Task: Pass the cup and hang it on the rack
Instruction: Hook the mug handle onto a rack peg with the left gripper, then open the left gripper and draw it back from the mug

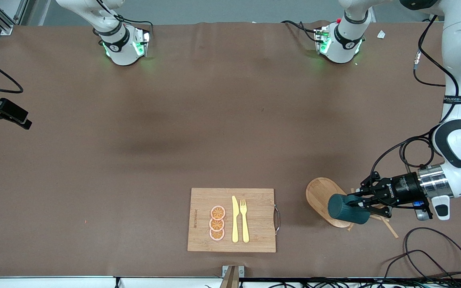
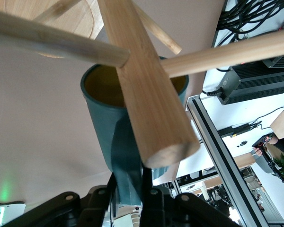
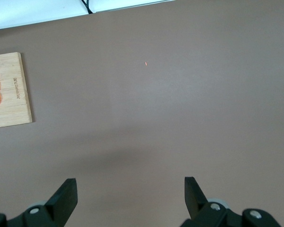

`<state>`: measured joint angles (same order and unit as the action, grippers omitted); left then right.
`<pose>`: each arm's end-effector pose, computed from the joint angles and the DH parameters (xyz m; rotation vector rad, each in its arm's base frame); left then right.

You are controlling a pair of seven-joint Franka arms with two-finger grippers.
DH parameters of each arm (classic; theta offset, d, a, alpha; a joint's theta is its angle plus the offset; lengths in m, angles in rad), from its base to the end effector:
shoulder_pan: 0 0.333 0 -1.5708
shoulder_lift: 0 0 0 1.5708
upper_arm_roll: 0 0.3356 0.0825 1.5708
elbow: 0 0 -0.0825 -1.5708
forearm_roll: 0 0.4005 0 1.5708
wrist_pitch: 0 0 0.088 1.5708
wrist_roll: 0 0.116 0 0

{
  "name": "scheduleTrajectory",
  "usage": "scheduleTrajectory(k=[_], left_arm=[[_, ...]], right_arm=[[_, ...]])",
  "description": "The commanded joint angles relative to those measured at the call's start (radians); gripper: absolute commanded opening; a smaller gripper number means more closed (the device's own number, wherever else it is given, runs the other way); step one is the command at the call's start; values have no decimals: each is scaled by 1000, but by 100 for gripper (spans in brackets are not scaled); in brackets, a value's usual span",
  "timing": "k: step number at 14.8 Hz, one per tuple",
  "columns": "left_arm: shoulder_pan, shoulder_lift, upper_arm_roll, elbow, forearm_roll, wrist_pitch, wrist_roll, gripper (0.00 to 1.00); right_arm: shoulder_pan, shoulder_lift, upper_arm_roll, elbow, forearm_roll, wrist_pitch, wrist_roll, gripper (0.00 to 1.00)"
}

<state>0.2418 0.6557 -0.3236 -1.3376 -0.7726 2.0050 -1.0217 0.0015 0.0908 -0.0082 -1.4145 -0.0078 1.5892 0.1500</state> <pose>0.7646 -0.0510 0.3903 1.8027 1.4355 -0.5451 0.6042 -0.0047 0.6601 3.1267 -0.2457 0.1323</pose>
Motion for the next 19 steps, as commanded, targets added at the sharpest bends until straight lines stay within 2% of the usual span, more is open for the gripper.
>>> scheduleTrajectory(k=[1,3,4,5,6,7,9,12,16,17,19], left_arm=[[13,5,-3,8,-31,-12,11,2],[13,12,-3,8,-42,-12,9,10],[13,13,-3,8,-40,-12,11,24],[13,12,-3,8,-40,-12,12,48],[13,9,-3,8,-39,-12,8,81],[11,4,-6,8,-34,-12,2,100],[5,-4,-9,11,-22,-12,3,100],[2,-37,-34,15,79,-12,14,100],[-2,-125,-55,17,189,-12,103,100],[-2,-133,-67,17,247,-14,129,100],[10,-151,-124,15,451,-26,271,100]], right_arm=[[-32,-11,23,-11,12,8,3,100],[-54,-11,45,-11,12,8,-4,100],[-49,-11,45,-11,12,8,-3,100],[-40,-11,42,-11,12,8,-3,100],[-28,-11,36,-11,12,8,-3,100],[-20,-11,30,-11,12,8,-3,100],[-5,-11,19,-11,12,8,-3,100],[37,-11,-27,-11,12,8,-3,100],[32,-11,-30,-11,12,8,-3,100],[32,-11,-30,-11,12,8,-3,100],[32,-11,-30,-11,12,8,-3,100]])
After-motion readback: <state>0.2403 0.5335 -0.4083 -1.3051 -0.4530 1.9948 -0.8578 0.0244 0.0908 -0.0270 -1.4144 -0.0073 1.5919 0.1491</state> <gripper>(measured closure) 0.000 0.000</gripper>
